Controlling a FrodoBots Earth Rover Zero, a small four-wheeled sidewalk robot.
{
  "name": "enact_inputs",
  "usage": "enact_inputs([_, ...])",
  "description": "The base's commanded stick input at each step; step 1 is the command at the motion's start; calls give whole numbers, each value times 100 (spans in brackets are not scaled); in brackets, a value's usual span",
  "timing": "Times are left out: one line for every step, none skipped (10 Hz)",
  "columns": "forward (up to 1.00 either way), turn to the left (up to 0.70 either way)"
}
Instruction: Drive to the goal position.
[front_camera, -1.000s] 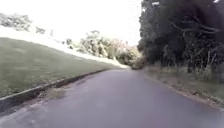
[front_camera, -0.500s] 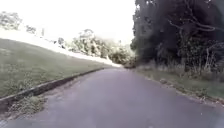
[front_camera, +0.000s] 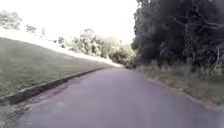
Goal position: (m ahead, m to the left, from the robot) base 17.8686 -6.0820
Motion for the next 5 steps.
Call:
enact_inputs([100, 0])
enact_inputs([100, 0])
enact_inputs([100, 0])
enact_inputs([100, 0])
enact_inputs([100, 0])
